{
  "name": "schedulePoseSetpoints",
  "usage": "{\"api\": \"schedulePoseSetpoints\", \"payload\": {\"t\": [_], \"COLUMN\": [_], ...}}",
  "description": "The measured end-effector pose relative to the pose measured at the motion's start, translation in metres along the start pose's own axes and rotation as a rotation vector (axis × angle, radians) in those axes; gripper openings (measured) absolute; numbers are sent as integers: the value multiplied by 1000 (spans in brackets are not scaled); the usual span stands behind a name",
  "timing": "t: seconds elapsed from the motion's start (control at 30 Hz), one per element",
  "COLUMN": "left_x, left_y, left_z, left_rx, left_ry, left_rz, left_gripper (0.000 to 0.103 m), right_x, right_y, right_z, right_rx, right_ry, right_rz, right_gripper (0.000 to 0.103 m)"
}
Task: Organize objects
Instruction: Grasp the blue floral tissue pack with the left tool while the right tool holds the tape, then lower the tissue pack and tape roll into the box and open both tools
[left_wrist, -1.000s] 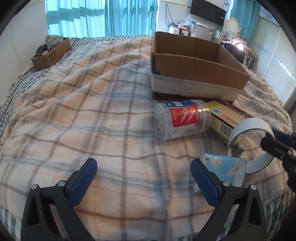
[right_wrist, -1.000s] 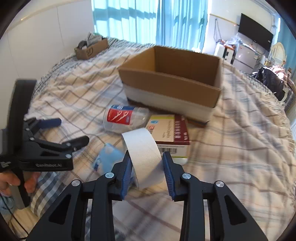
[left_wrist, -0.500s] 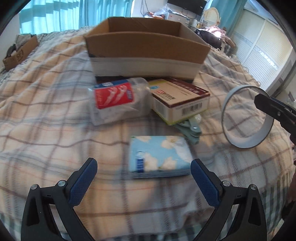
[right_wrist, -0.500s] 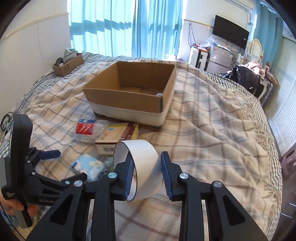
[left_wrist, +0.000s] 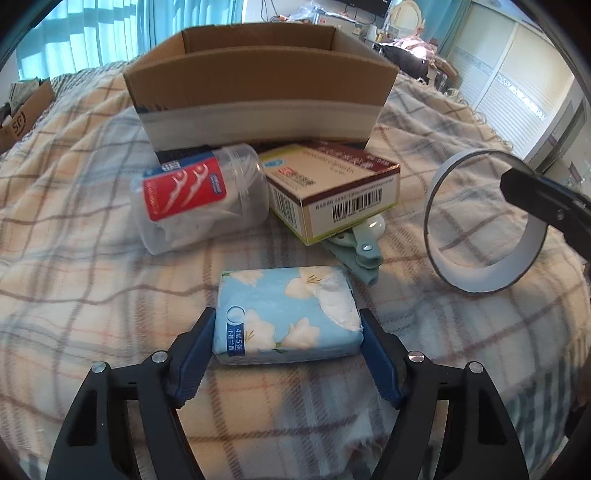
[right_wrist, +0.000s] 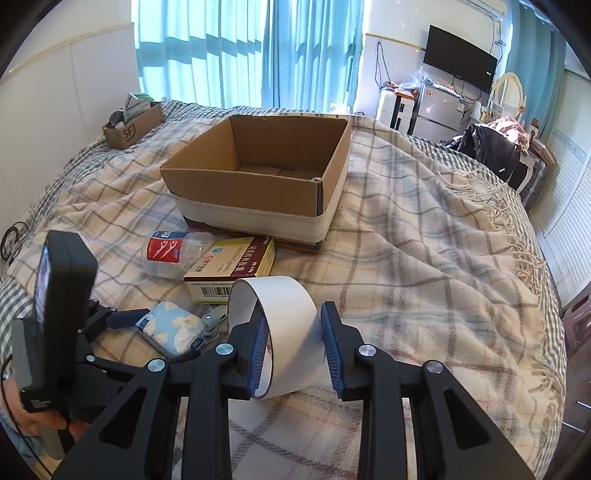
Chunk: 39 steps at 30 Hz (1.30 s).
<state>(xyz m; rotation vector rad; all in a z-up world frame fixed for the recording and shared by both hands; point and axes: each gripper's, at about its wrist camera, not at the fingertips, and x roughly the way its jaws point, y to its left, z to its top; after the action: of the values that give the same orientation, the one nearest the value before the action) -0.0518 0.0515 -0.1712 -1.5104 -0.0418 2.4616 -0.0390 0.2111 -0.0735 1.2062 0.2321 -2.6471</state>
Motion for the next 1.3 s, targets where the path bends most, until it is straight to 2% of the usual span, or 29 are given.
{"api": "schedulePoseSetpoints", "payload": {"t": [0.4,0.6,0.8,1.03,1.13,1.3], "left_x": [-69,-107,-136,-147,-139,-109], "left_y": [8,14,31,51,58,67], "left_z": [12,40,84,144,169,197], "left_rx": [-23,-26,-38,-36,-32,-26], "left_ry": [-131,-217,-299,-380,-403,-395], "left_rz": [18,26,37,83,103,115], "left_gripper": [76,76,76,76,76,76], "right_x": [-43,-65,-74,-54,-37,4], "right_y": [14,23,26,24,20,16], "right_z": [8,31,71,130,154,187], "right_rx": [-27,-65,-96,-105,-96,-94], "right_ry": [-62,-126,-201,-268,-279,-267], "right_rz": [-34,-54,-65,-85,-75,-72], "right_gripper": [28,28,28,27,27,27]}}
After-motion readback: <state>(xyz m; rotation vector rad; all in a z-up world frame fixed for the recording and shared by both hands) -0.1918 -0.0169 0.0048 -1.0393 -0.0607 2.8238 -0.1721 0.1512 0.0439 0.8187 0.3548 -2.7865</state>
